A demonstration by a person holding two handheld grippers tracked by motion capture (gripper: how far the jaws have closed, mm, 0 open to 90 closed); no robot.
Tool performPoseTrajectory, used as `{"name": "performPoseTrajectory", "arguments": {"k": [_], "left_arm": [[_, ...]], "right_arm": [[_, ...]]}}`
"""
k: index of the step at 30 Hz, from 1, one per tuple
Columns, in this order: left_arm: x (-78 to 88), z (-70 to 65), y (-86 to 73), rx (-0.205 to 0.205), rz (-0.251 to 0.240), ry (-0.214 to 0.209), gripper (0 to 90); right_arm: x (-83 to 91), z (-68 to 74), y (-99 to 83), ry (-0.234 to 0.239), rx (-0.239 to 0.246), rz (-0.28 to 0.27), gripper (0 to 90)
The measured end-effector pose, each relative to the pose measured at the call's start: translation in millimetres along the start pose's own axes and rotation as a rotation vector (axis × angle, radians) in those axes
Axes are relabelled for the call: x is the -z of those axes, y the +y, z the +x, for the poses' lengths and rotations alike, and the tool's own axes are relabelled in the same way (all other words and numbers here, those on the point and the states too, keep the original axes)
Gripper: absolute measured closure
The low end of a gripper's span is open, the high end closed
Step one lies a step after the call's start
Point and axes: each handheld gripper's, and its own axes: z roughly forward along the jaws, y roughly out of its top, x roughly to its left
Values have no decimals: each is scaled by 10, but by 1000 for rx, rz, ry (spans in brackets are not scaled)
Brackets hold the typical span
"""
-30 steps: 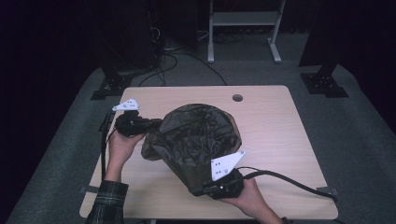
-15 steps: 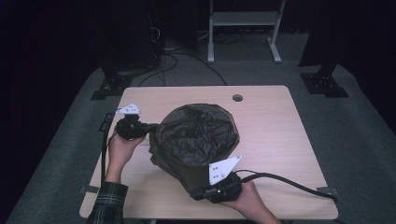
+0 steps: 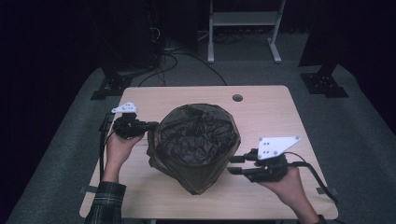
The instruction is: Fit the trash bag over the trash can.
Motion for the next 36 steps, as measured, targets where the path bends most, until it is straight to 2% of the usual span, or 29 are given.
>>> {"name": "performPoseTrajectory", "arguments": {"k": [1, 2, 3, 4, 5, 6, 7, 9, 10, 11, 14, 17, 18, 19, 20, 21, 22, 23, 29, 31, 35, 36], "left_arm": [[3, 1, 0, 3, -2, 0, 895], [6, 6, 3, 2, -3, -3, 895], [6, 6, 3, 2, -3, -3, 896], [9, 8, 8, 1, -1, -1, 895], [9, 8, 8, 1, -1, -1, 896], [11, 9, 10, 1, -4, -2, 896], [14, 11, 9, 1, -3, -2, 895], [14, 11, 8, 1, -2, -2, 895], [10, 11, 5, 3, 0, -4, 895], [10, 11, 5, 3, 0, -4, 895], [-4, 17, 4, 4, 0, -6, 895], [-10, 14, 4, 0, 5, -8, 896], [-14, 12, 4, 0, 6, -10, 896], [-23, 8, 3, -1, 7, -12, 896], [-26, 7, 3, 1, 6, -13, 896], [-26, 7, 3, 1, 6, -13, 896], [-32, 3, 0, 0, 9, -15, 897], [-32, 3, 0, 0, 9, -15, 898], [-107, 7, -53, 13, 40, -20, 900], [-168, 15, -93, 21, 59, -18, 900], [-241, 32, -140, 28, 85, -18, 900], [-297, 48, -176, 35, 95, -25, 900]], "right_arm": [[0, 0, 0, 0, 0, 0, 632], [77, -121, -17, -32, -16, -4, 621], [77, -121, -17, -32, -16, -4, 621], [125, -240, -27, -61, -27, 1, 602], [125, -240, -27, -61, -27, 1, 602], [136, -285, -30, -70, -33, 5, 594], [147, -405, -34, -80, -46, 9, 570], [139, -452, -32, -79, -49, 13, 558], [118, -507, -25, -95, -45, 15, 536], [118, -507, -25, -95, -45, 15, 536], [55, -626, -14, -86, -40, 28, 471], [4, -680, -24, -83, -41, 46, 474], [-26, -703, -32, -61, -41, 55, 524], [-64, -702, -40, -55, -30, 67, 663], [-79, -698, -44, -42, -23, 78, 754], [-79, -698, -44, -42, -23, 78, 754], [-90, -678, -49, -40, -19, 84, 843], [-94, -667, -53, -32, -20, 87, 887], [-148, -608, -153, -10, -28, 129, 899], [-227, -603, -253, 8, -36, 166, 899], [-295, -603, -344, 24, -48, 190, 900], [-339, -609, -394, 24, -57, 212, 899]]}}
